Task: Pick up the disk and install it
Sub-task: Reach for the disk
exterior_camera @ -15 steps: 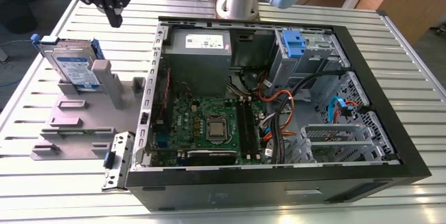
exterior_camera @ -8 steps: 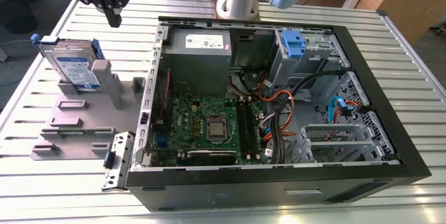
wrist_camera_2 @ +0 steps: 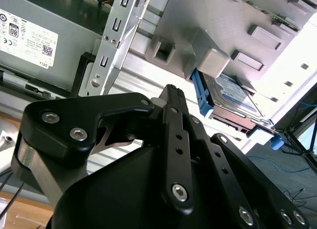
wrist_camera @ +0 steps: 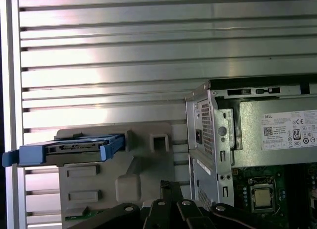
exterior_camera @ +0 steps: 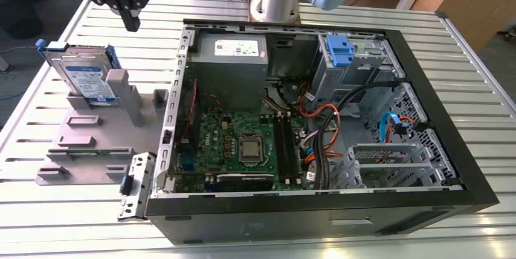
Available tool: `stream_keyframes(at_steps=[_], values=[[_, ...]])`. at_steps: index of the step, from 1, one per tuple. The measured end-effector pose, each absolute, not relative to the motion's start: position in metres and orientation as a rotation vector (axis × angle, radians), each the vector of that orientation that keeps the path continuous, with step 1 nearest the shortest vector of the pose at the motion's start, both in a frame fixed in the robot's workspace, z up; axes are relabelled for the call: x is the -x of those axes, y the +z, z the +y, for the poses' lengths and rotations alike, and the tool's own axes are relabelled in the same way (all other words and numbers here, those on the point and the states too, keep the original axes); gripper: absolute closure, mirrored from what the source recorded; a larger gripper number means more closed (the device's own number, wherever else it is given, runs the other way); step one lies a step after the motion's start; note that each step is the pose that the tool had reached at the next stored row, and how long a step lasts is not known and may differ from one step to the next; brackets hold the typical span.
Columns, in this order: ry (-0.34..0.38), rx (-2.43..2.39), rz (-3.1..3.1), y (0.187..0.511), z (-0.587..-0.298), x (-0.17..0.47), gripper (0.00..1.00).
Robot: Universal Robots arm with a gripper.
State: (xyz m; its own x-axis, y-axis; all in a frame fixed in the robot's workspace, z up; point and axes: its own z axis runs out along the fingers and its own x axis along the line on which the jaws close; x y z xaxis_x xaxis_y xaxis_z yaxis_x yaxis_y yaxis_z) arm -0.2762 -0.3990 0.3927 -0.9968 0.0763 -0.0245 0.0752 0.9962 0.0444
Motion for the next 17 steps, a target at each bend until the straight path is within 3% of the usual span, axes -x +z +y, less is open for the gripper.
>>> stream_keyframes(at_steps=[17], values=[[0.068,-0.118,3.112,0.393,-0.399,0.293,0.89]])
